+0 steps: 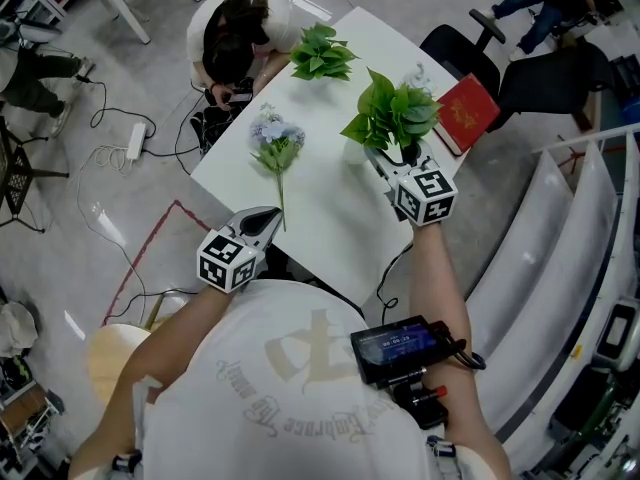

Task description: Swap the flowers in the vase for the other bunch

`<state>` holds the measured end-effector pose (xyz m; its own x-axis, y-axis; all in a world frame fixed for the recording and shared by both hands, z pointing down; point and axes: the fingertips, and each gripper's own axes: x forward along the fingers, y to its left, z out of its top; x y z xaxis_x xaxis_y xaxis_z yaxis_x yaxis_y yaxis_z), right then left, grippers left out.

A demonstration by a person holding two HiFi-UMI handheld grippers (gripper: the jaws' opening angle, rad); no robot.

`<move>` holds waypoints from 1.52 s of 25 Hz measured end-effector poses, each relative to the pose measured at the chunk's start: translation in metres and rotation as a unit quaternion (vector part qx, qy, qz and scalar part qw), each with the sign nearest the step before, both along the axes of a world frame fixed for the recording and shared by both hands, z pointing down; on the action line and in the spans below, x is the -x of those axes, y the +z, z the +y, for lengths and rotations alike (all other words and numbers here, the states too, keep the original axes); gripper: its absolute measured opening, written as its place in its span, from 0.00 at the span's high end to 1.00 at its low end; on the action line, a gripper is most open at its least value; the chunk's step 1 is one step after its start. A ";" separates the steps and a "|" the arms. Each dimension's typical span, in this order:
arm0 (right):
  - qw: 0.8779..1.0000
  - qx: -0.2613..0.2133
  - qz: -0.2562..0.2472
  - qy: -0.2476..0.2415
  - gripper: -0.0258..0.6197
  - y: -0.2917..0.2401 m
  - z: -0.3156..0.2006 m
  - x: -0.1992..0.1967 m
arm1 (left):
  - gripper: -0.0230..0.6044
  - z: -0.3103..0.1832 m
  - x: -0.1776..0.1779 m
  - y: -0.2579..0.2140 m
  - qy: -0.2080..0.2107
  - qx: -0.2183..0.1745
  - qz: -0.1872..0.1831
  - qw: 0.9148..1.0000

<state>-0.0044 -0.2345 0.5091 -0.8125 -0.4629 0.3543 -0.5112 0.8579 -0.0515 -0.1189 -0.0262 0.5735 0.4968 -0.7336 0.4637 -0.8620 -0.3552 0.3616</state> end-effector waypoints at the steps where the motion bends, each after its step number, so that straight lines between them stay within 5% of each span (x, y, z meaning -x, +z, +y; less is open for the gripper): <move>1: 1.000 0.001 0.001 0.003 0.59 0.001 0.000 -0.001 | 0.95 0.000 0.000 0.000 0.000 0.000 0.000 1.000; 24: 0.999 0.038 -0.011 0.029 0.57 0.023 0.004 -0.013 | 0.95 -0.006 0.004 -0.005 0.000 -0.006 -0.004 1.000; 38: 0.996 0.047 -0.029 0.066 0.59 0.022 0.038 -0.057 | 0.95 -0.025 -0.018 -0.013 0.007 -0.022 0.008 1.000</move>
<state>0.0527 -0.1969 0.5314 -0.7668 -0.5339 0.3564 -0.6133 0.7732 -0.1613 -0.1011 -0.0513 0.5605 0.5154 -0.7454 0.4228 -0.8504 -0.3838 0.3599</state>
